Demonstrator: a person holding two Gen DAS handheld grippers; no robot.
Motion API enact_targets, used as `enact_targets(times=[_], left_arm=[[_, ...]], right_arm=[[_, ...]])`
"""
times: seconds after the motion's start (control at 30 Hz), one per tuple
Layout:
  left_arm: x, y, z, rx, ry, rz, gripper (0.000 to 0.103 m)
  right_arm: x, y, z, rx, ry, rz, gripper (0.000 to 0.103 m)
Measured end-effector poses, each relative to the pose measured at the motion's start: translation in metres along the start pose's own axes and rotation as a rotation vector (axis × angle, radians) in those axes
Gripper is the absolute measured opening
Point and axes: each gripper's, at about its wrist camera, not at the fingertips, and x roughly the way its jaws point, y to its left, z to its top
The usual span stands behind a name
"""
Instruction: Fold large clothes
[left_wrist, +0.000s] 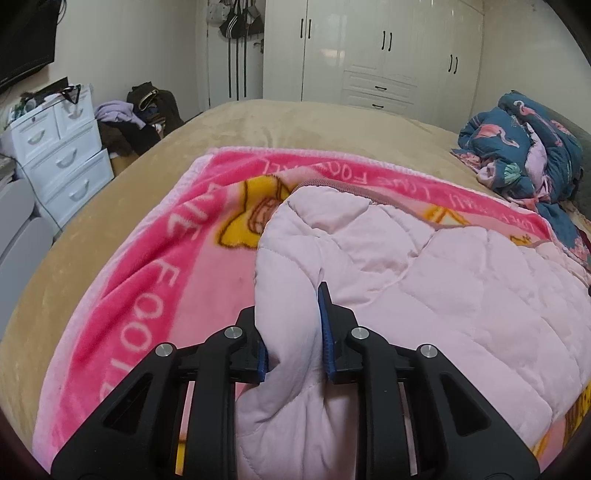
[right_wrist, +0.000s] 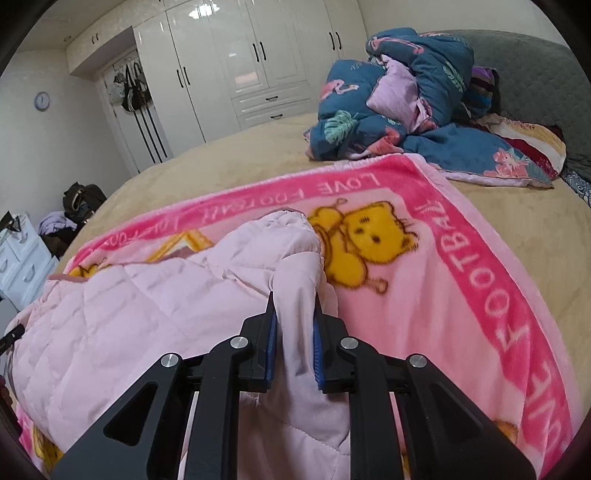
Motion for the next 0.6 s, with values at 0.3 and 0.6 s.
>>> enact_targets(times=[0.3, 0.6], left_arm=[[-0.007, 0.003, -0.001, 0.001, 0.000, 0.029, 0.031], [-0.043, 0.016, -0.003, -0.039, -0.038, 0.038, 0.081]], right_arm=[[-0.016, -0.016, -0.005, 0.068, -0.002, -0.004, 0.044], [-0.069, -0.017, -0.013, 0.069, -0.072, 0.032, 0.094]])
